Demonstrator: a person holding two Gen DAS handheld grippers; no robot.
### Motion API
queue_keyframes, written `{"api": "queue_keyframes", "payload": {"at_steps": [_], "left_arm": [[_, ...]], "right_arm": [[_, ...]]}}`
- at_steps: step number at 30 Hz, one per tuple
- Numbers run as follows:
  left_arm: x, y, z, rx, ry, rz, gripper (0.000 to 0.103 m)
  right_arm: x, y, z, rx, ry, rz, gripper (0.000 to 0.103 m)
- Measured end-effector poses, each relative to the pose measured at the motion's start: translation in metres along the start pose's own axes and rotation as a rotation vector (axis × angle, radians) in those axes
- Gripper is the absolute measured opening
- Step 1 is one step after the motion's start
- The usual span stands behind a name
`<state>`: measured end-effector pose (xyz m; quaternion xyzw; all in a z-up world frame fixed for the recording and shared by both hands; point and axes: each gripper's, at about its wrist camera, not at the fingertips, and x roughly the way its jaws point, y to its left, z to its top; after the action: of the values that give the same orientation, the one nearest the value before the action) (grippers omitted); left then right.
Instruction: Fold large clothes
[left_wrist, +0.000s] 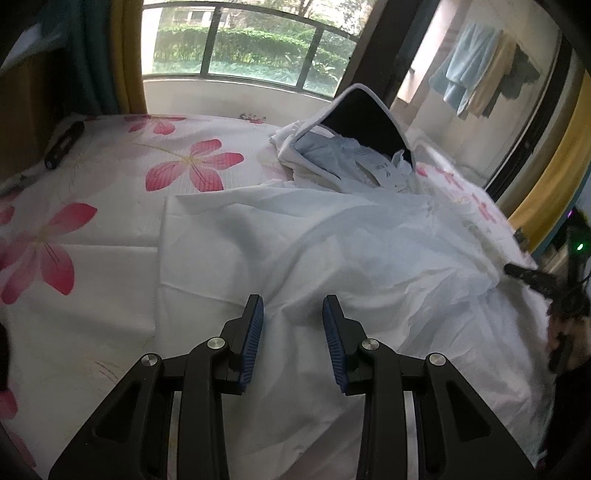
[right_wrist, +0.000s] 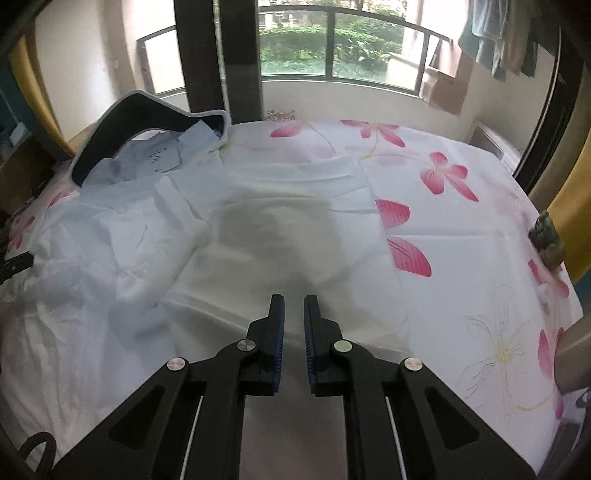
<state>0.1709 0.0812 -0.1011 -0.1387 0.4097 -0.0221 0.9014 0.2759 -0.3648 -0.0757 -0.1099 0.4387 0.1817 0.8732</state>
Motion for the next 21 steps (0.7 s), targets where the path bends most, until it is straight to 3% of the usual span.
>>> {"api": "queue_keyframes", "payload": {"at_steps": [9, 11, 13, 18, 21], "left_arm": [[-0.018, -0.002, 0.000, -0.016, -0.037, 0.018, 0.035], [-0.025, 0.002, 0.000, -0.029, -0.049, 0.025, 0.035], [-0.030, 0.007, -0.001, -0.037, -0.052, 0.034, 0.035], [-0.034, 0.015, -0.005, -0.052, -0.046, 0.047, 0.035], [-0.035, 0.014, -0.007, -0.051, -0.042, 0.046, 0.035]], "right_arm": [[0.011, 0.082, 0.041, -0.247, -0.037, 0.129, 0.012], [0.019, 0.103, 0.047, -0.302, -0.024, 0.158, 0.017], [0.029, 0.119, 0.049, -0.345, -0.009, 0.170, 0.032], [0.048, 0.134, 0.045, -0.378, 0.029, 0.183, 0.034], [0.045, 0.131, 0.042, -0.381, 0.001, 0.203, 0.034]]}}
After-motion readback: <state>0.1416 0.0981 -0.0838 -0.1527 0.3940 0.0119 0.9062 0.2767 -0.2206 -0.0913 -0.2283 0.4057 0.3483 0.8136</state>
